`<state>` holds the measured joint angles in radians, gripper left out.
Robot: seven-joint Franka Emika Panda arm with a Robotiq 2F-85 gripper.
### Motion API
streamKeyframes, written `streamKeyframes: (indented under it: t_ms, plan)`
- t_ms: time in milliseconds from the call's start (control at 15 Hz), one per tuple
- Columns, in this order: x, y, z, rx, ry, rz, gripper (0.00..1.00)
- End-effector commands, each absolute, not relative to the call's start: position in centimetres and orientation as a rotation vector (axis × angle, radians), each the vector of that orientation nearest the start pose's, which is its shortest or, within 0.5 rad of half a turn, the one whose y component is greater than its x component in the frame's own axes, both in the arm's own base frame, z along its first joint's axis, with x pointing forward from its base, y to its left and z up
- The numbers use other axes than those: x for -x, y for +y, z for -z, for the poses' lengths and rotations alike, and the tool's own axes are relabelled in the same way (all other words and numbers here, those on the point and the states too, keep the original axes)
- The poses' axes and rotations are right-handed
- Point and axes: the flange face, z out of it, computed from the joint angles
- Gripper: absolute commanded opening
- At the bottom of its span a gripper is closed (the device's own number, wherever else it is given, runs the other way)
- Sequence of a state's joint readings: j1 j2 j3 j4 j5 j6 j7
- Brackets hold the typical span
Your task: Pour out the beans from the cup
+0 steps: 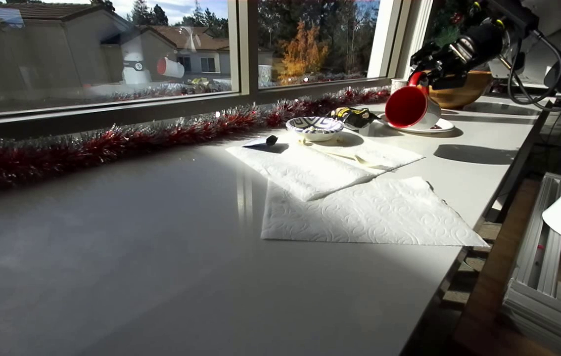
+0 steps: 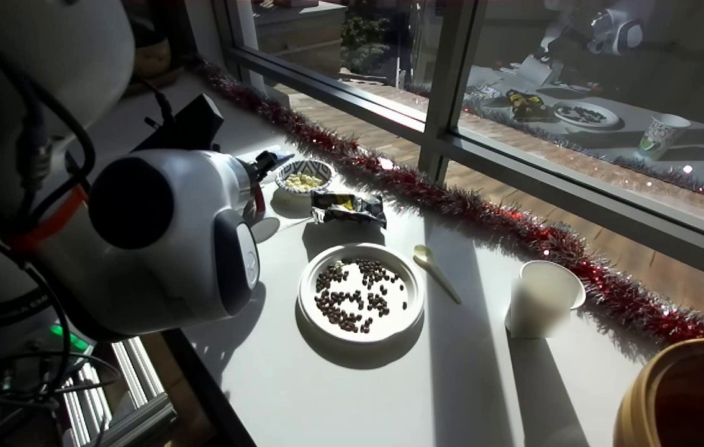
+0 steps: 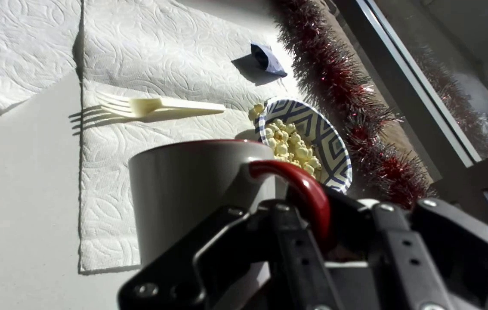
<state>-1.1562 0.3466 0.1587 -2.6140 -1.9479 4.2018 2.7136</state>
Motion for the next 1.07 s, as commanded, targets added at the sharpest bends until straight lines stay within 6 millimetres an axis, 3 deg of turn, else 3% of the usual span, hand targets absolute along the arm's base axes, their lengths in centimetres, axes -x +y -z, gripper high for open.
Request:
streamKeyframes:
  t_ms: [0,67,133,200,333,400,533,667,733,800,867,933,1000]
  plan:
    - [-26.4,-18.2,-26.3,1.298,1.495,-0.156,0.02]
    - [-25.8,-18.8,-26.1,1.292,1.5,-0.159,0.02]
    - [-23.5,-19.2,-26.7,1.274,1.471,-0.159,0.02]
    - [-25.5,-19.1,-26.2,1.265,1.465,-0.156,0.02]
    - [-23.2,-19.3,-26.8,1.252,1.444,-0.158,0.02]
    - [-24.1,-19.0,-26.2,1.247,1.437,-0.153,0.02]
    - [-22.8,-19.2,-26.9,1.257,1.422,-0.155,0.02]
    - [-23.8,-19.3,-26.5,1.263,1.409,-0.161,0.02]
    - [-22.7,-19.2,-27.4,1.256,1.385,-0.158,0.02]
    - [-23.4,-18.3,-26.1,1.25,1.379,-0.16,0.02]
    - [-23.9,-19.3,-26.7,1.256,1.386,-0.163,0.02]
    - [-23.0,-19.1,-27.3,1.249,1.373,-0.153,0.02]
    - [-23.8,-18.4,-26.1,1.241,1.364,-0.156,0.02]
